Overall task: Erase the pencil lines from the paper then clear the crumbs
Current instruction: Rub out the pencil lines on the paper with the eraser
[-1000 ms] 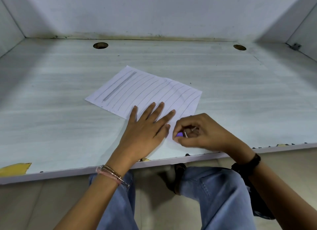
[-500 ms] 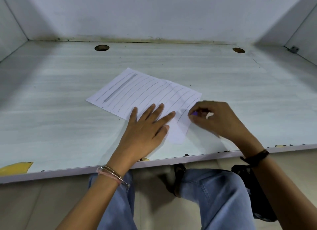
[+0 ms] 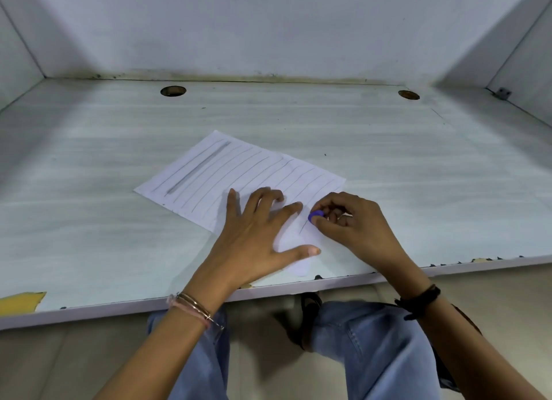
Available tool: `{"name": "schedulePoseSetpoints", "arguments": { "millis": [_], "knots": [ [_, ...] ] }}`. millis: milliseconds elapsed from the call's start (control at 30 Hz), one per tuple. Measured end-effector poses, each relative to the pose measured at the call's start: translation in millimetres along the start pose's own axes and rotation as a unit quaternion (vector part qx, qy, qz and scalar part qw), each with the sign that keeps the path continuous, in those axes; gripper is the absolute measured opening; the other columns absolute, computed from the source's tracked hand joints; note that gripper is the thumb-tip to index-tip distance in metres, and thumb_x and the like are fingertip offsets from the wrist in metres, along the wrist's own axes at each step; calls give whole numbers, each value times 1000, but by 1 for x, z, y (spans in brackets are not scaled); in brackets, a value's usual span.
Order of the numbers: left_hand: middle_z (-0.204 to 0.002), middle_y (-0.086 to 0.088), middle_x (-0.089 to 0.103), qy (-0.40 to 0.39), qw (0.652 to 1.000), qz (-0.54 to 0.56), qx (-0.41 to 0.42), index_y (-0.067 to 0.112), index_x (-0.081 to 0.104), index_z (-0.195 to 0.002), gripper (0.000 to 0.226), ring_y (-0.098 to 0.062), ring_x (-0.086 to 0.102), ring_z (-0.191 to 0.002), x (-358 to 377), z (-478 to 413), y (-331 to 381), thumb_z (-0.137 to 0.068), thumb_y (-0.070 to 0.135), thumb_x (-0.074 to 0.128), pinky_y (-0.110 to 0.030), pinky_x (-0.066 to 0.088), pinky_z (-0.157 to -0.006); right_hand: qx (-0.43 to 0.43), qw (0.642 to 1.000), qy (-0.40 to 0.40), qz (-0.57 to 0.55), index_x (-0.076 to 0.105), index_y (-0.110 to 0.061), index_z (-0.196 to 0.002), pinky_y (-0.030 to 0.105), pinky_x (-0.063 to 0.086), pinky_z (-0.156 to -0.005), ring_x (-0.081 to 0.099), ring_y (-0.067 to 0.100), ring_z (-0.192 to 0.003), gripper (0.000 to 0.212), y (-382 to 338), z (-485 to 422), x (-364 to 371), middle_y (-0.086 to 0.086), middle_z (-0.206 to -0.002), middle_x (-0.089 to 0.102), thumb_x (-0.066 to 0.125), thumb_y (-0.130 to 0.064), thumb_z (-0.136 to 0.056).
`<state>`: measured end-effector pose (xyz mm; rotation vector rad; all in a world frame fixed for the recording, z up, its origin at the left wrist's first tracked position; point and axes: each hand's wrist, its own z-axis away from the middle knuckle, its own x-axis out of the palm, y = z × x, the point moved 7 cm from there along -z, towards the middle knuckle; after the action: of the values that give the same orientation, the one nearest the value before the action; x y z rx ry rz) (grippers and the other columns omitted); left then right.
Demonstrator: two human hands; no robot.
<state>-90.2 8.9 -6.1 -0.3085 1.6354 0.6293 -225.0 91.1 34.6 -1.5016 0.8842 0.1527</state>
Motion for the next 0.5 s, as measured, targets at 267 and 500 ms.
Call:
{"name": "schedulePoseSetpoints", "arguments": {
  "millis": [267,500],
  "knots": [
    [-158,12,-29,-54,998,-21,3,46,-20,-149,103,-14,-32,-144,14,-5,-2,-61,96,-1,-62,-16,-113,-65,989,-77,106,73,-24,-78,12,34,-55,46,7,-57,12,-16,-4,8,-11,-66,59,77,-13,-74],
    [-159,10,-29,-52,998,-30,13,43,-20,-150,106,-17,-32,-144,13,-6,-1,-59,97,-5,-64,-14,-112,-82,976,-172,106,75,-17,-76,12,36,-58,51,2,-59,11,-31,-4,23,-6,-68,66,76,-7,-72]
  ]
}}
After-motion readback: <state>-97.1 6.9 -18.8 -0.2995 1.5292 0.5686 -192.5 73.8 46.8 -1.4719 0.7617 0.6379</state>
